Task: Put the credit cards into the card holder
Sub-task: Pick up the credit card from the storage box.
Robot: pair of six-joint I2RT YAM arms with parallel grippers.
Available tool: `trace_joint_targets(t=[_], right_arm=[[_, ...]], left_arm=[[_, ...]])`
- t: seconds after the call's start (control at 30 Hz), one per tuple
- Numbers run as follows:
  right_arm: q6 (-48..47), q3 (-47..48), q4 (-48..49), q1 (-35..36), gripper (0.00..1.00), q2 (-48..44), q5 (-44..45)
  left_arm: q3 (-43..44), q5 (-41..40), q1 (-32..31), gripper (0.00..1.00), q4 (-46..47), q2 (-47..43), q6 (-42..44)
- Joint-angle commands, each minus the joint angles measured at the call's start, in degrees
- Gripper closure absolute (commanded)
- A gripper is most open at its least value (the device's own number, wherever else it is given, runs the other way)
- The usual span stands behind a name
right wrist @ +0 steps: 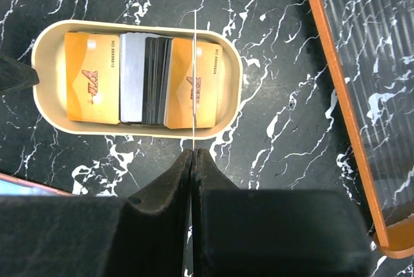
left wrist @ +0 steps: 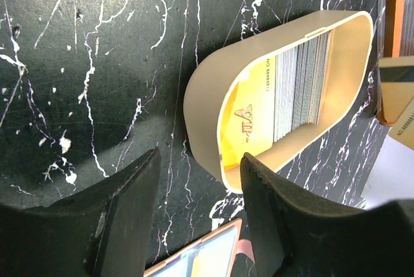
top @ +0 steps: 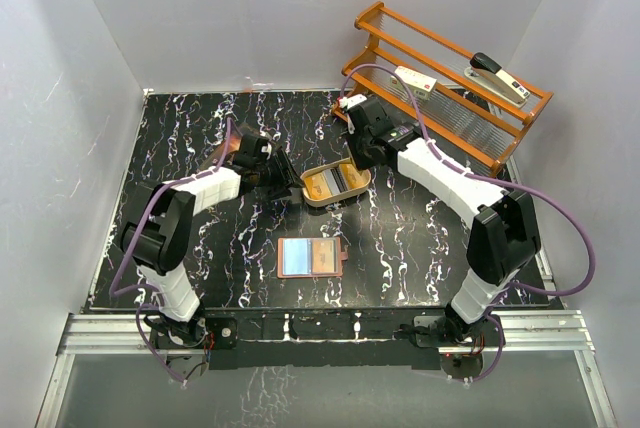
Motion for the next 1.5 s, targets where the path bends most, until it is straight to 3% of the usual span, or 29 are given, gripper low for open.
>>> trace_joint_targets(t=[0.0,0.23,0.7,1.17,1.47], right_arm=[[1.2,-0.1,1.6,-0.3,1.00,-1.0,-2.2],[2.4,0.2,1.3,-0.3,1.00,0.7,-2.3],[6.2,-2.8,4.7,-0.3,1.00,-3.7,-12.4],[22.7,-19.8,15.0,0.1,1.00,-19.9,-31.3],[35.1,-35.1,20.6,3.1,1.00,-30.8,-33.4]], left_arm=[[1.4,0.2,0.2,0.49,-1.7,-4.1,0.9],[1.4,0.4,0.2,0.48,-2.0,-4.8,1.0],[1.6,1.8,0.2,0.48,-3.8,-8.5,2.7],[-5.9,3.8,0.2,0.50,-15.8,-18.7,7.4],[-14.7,6.9,0.2,0.54,-21.9,-26.4,7.5]])
